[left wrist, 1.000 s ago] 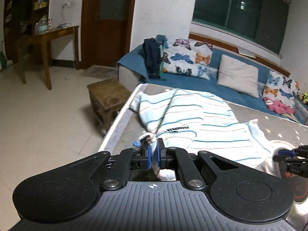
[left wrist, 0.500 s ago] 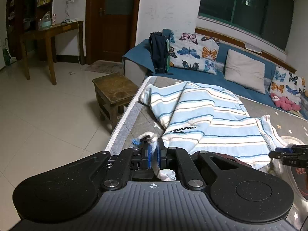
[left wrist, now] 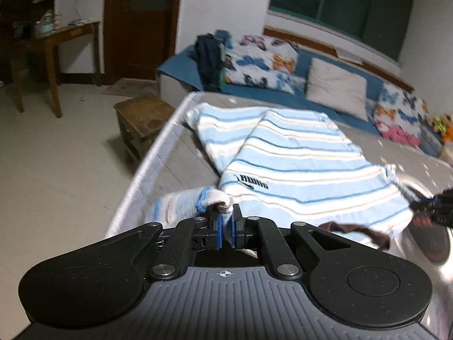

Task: Fold clothes
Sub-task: 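Lower the T-shirt flat onto the table and open both grippers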

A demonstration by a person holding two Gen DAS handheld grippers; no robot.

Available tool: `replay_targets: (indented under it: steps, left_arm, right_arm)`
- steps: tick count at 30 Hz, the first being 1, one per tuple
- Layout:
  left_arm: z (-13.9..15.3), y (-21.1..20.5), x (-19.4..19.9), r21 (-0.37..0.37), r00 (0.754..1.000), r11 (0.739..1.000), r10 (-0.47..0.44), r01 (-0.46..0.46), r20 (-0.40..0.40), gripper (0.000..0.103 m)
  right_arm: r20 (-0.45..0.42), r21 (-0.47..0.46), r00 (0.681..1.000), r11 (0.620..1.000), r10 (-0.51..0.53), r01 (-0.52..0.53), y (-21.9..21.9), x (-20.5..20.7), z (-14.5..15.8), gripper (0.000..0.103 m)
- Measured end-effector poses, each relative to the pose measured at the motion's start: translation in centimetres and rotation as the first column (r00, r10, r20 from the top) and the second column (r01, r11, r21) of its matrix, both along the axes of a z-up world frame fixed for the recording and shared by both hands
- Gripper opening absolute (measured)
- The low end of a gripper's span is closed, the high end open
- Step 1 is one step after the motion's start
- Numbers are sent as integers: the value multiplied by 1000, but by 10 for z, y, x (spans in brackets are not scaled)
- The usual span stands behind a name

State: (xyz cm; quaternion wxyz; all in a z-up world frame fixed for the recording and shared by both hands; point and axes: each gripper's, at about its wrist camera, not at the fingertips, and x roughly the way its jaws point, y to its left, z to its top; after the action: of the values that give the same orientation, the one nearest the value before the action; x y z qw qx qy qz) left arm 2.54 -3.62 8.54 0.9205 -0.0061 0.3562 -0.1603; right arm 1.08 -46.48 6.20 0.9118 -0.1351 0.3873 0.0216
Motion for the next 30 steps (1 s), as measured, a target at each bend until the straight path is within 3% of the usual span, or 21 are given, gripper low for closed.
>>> replay_targets:
  steps: [11,21,26,30]
  left_arm:
    - [-37,-19,-46,116,983,979,-158,168,-95,7]
    - [-43,-13,-52,144,967,963,-204,226,-154,9]
    - [-15,0,-43,89,966,968,-221,234,-133,15]
    - [6,3,-26,34,975,978,-201,205,-98,22]
  right_arm:
    - [-81,-109,997,994,0,-8,-11,-85,-24,8]
    - [-78,-92,997,996,-27,19,-12,-93,-24,9]
    - [-50,-76,998,996,-42,38,-17,-95,-13,30]
    - [-3,-76,999,996,-42,42,-17,-99,0,37]
